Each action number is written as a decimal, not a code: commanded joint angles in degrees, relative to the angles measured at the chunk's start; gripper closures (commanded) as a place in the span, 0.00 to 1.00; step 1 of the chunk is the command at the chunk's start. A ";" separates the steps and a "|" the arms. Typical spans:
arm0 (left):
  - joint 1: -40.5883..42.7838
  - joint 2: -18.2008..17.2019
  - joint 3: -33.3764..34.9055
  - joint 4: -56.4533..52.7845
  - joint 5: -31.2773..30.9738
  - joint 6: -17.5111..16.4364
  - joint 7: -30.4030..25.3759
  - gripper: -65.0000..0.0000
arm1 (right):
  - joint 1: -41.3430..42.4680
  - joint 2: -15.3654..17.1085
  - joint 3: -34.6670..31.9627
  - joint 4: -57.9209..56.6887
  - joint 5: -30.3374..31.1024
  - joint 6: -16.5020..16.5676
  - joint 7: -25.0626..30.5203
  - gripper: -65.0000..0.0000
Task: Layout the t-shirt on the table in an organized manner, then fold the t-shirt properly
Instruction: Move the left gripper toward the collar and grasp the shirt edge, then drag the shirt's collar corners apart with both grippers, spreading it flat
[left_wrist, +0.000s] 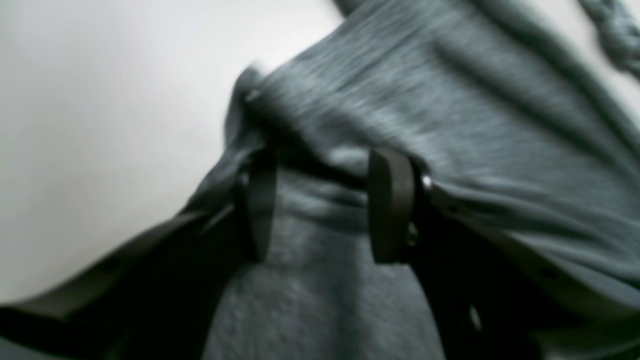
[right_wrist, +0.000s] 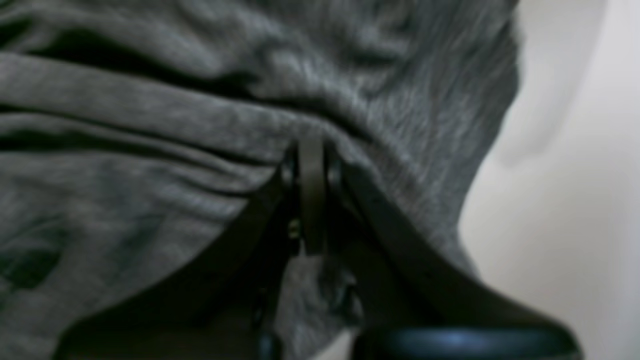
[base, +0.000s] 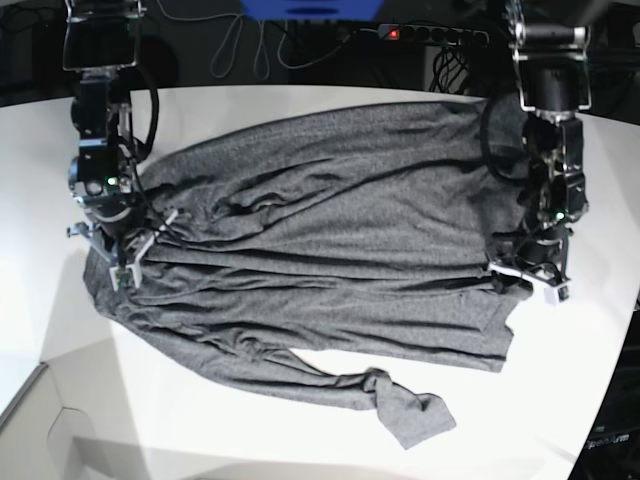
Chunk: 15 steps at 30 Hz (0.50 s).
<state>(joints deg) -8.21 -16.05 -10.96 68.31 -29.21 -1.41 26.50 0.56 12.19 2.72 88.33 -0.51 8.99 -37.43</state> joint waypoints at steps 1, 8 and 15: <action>-0.63 -0.78 -0.60 3.64 -0.19 -0.22 0.09 0.55 | 1.33 0.52 0.22 2.52 0.21 -0.33 2.05 1.00; -2.39 -0.17 -2.27 8.57 0.07 -0.30 2.29 0.55 | 7.75 0.61 -0.13 -2.75 0.21 -0.33 2.05 1.00; -11.27 1.77 0.54 -3.13 0.33 -0.39 2.38 0.55 | 22.43 -0.62 -4.00 -25.35 0.21 5.73 2.57 1.00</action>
<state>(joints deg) -18.33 -13.39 -10.11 64.42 -28.73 -1.67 29.98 21.52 11.14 -1.54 61.67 -0.19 15.49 -35.92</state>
